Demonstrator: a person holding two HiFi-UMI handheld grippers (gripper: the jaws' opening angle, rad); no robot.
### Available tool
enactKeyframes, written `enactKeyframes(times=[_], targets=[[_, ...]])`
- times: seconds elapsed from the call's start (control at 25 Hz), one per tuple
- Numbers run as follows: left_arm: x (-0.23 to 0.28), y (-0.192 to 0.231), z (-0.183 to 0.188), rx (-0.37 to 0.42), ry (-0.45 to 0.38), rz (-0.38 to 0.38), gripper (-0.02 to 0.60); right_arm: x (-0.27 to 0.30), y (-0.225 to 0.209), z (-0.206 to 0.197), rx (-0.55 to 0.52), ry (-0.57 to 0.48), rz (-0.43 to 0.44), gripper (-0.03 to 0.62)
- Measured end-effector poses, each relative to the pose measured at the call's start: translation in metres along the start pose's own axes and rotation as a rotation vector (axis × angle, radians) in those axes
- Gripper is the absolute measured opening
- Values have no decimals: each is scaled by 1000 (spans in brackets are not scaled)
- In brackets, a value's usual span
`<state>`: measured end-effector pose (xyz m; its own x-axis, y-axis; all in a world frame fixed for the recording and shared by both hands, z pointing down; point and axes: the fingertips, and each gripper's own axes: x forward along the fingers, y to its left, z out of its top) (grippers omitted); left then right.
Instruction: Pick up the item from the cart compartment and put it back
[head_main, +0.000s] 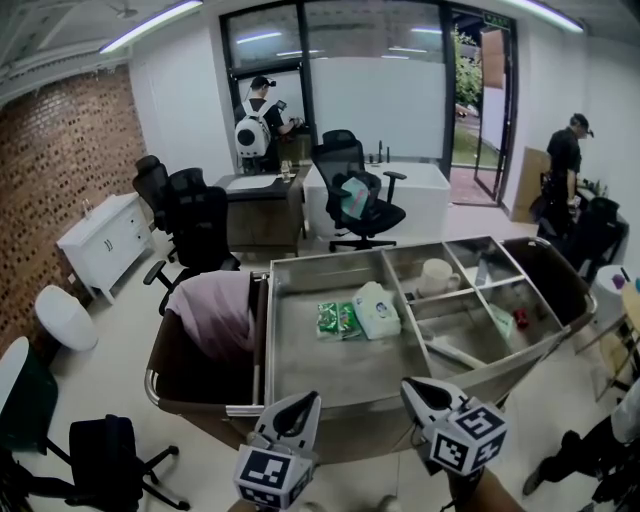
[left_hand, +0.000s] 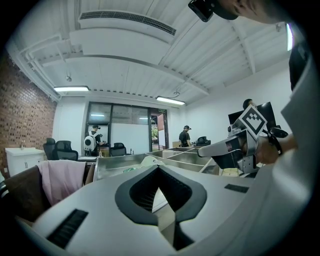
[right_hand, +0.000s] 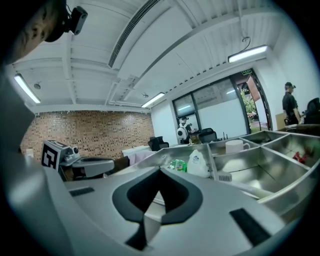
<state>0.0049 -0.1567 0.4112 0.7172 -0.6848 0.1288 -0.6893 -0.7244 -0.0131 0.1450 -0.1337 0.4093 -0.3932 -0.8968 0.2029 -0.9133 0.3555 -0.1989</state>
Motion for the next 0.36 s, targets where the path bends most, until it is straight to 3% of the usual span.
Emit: enactKeyframes(times=[0.36], targets=[[3,-3,2,1,-1,-7,0,1,-2,-1,-7,0,3,5]])
